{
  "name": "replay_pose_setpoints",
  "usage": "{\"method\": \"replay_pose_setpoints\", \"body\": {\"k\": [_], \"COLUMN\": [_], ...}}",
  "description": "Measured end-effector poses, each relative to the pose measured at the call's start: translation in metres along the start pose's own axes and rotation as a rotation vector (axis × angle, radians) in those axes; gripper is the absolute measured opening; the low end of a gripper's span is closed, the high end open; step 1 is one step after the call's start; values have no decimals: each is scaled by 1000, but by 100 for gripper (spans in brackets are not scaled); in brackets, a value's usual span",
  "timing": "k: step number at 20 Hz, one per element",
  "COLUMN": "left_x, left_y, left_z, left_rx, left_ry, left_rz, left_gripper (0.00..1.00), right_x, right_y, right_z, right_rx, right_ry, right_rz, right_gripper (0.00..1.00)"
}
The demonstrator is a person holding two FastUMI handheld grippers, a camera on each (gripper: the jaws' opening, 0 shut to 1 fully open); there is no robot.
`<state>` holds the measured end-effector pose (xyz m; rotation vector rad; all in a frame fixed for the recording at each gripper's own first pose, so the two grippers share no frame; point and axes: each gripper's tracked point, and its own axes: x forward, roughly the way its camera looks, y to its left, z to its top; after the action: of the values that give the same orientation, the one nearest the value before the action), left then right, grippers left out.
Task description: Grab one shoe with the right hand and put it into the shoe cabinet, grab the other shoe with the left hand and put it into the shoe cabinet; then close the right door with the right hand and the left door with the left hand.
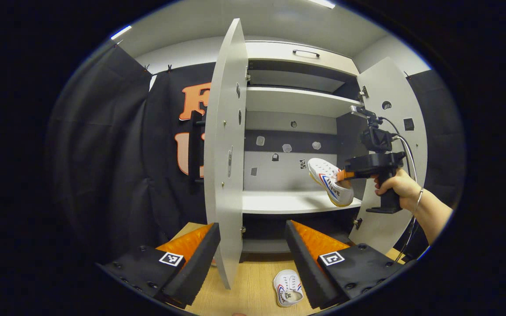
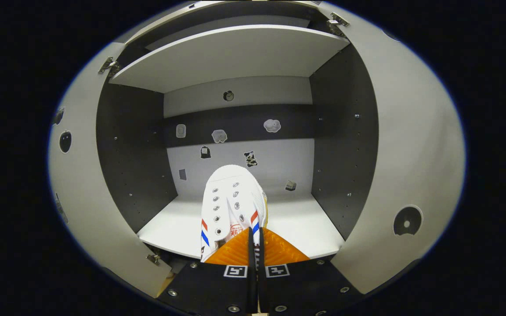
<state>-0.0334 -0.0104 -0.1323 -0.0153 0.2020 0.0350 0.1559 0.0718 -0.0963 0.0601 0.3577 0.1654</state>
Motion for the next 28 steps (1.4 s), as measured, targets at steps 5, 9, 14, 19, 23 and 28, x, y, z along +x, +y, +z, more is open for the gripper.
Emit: {"method": "replay_pose_setpoints", "body": {"k": [5,9,14,19,23,28], "left_x": [-3,0,5,10,14,22], "left_y": [3,15,21,13,2,-10], "left_z": [-3,-4,-5,-9,-11,-20], "left_rx": [0,5,-9,-15,-19,-8], "left_ry": [11,14,14,22,31,49], "left_rz": [29,60,69,55,33,10], "left_gripper": [96,96,96,97,96,97], "right_x": [61,97,112,80,26,-57], "right_y": [7,0,-7,-7,-10,-6], "right_z": [-4,-26,-42,-1,17,38], "right_rx": [43,90,70,17,-13,-48], "right_ry": [58,145,186,37,-35,-165], "right_rz": [4,-26,-56,-53,-43,-10], "right_gripper": [0,0,4,18,32,54]}}
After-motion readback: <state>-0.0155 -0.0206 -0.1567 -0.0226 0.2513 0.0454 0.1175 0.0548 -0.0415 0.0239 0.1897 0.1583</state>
